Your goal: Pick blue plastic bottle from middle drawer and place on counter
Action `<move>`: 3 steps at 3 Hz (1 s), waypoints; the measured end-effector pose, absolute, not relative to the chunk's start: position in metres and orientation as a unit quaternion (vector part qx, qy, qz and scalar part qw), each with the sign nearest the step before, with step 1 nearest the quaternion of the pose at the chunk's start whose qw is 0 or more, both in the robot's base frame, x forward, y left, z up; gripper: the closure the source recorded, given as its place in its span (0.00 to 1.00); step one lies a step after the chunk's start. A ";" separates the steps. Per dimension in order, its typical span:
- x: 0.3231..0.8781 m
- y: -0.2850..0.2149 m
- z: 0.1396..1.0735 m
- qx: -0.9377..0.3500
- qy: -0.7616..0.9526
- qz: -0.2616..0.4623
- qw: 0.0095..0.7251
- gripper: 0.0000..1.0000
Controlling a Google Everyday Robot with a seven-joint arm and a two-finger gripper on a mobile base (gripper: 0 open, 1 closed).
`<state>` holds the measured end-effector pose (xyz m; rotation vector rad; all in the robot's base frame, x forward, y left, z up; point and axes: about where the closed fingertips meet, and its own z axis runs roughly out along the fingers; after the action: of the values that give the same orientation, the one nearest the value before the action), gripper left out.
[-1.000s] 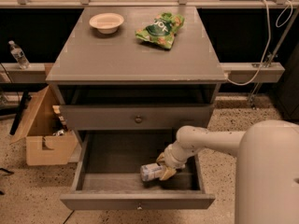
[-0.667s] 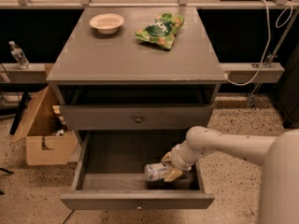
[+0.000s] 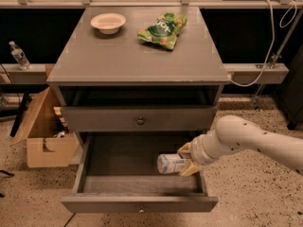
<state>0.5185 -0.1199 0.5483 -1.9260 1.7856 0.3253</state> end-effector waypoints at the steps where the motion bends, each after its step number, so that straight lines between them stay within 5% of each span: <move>1: 0.518 -0.119 0.547 -0.706 0.654 0.120 0.245 1.00; 3: 0.546 -0.138 0.656 -0.706 0.662 0.089 0.237 1.00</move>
Offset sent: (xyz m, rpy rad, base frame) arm 0.0287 -0.0114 0.0671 0.0057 0.0202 0.0033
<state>0.5464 -0.1376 0.6560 -1.9352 1.8139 0.2440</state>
